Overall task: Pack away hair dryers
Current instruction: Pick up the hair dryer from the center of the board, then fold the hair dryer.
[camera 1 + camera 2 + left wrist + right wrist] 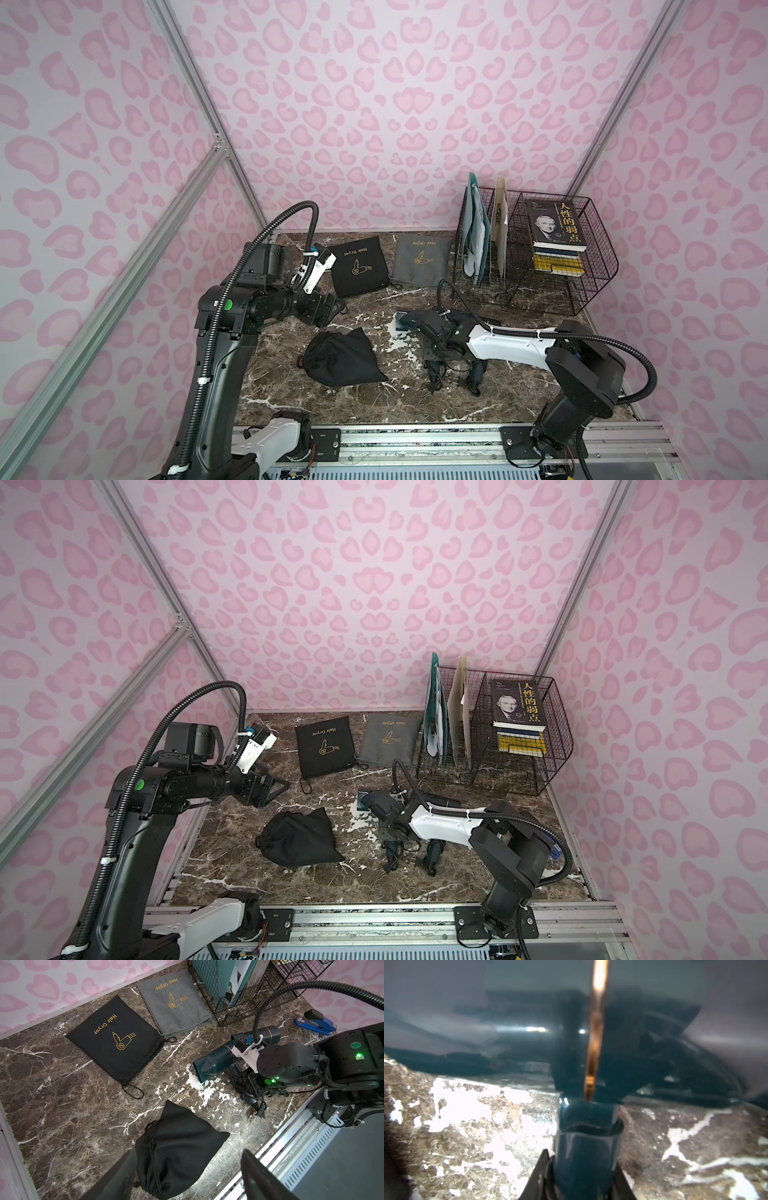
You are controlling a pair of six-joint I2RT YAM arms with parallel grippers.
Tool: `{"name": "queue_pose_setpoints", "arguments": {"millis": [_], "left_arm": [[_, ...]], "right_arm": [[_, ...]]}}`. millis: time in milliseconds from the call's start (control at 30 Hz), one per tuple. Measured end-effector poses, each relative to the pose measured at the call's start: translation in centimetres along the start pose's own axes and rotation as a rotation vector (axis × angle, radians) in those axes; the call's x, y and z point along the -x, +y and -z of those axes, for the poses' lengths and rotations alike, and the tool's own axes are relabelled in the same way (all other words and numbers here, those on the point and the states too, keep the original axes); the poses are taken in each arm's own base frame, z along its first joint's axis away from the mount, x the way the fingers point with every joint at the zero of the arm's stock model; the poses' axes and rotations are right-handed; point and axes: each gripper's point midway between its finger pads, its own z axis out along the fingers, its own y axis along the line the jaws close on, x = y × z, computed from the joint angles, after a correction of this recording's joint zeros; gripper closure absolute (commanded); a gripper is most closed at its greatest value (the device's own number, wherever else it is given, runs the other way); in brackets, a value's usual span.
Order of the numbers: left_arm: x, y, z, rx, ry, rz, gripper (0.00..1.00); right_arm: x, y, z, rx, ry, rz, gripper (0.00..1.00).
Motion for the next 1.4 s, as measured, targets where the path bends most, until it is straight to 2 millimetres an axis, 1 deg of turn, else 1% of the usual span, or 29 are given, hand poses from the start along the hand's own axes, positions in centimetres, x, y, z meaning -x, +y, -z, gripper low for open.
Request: {"name": "queue_pose_setpoints", "arguments": {"millis": [33, 133, 200, 367, 467, 567, 700, 833, 933, 1000, 1100, 1200, 1300, 1400], "left_arm": [[0.1, 0.0, 0.2, 0.001, -0.003, -0.001, 0.19], [1.0, -0.1, 0.8, 0.007, -0.023, -0.010, 0.19], [1.5, -0.1, 1.3, 0.012, -0.036, -0.016, 0.19], [3.1, -0.2, 2.5, 0.019, -0.061, -0.026, 0.19], [3.8, -0.4, 3.4, 0.024, -0.079, -0.036, 0.15], [4.2, -0.6, 4.1, 0.027, -0.090, -0.052, 0.10], [4.7, -1.3, 4.6, 0.000, -0.103, -0.081, 0.04], [5.1, -2.4, 4.6, -0.076, -0.098, -0.103, 0.03], [5.7, -3.1, 4.6, -0.130, -0.098, -0.115, 0.00], [6.2, -3.7, 4.8, -0.169, -0.104, -0.127, 0.01], [6.6, -4.5, 4.6, -0.228, -0.097, -0.157, 0.01], [6.2, -5.1, 3.8, -0.283, -0.055, -0.177, 0.01], [5.4, -5.5, 3.0, -0.326, -0.009, -0.185, 0.00], [4.9, -5.9, 2.6, -0.358, 0.014, -0.206, 0.01]], "right_arm": [[0.0, 0.1, 0.1, 0.004, -0.004, 0.000, 0.85], [-0.2, 0.4, 0.7, 0.019, -0.007, 0.029, 0.95], [0.0, 1.3, 1.7, 0.044, -0.023, 0.063, 0.98], [2.5, 5.6, 5.0, 0.144, -0.128, 0.156, 0.99], [3.6, 7.4, 7.0, 0.167, -0.202, 0.218, 0.99], [4.4, 8.3, 9.0, 0.163, -0.280, 0.276, 0.99], [5.7, 8.9, 12.3, 0.147, -0.408, 0.342, 0.99], [6.7, 9.3, 15.8, 0.125, -0.544, 0.409, 0.98], [6.9, 10.1, 18.0, 0.107, -0.625, 0.466, 0.98], [6.8, 10.7, 19.2, 0.089, -0.670, 0.508, 0.98], [6.4, 11.6, 20.4, 0.061, -0.724, 0.576, 0.98], [6.0, 12.9, 21.8, 0.043, -0.772, 0.624, 0.98], [5.6, 14.2, 23.2, 0.031, -0.820, 0.649, 0.98], [5.1, 15.2, 23.9, 0.017, -0.849, 0.678, 0.98]]}}
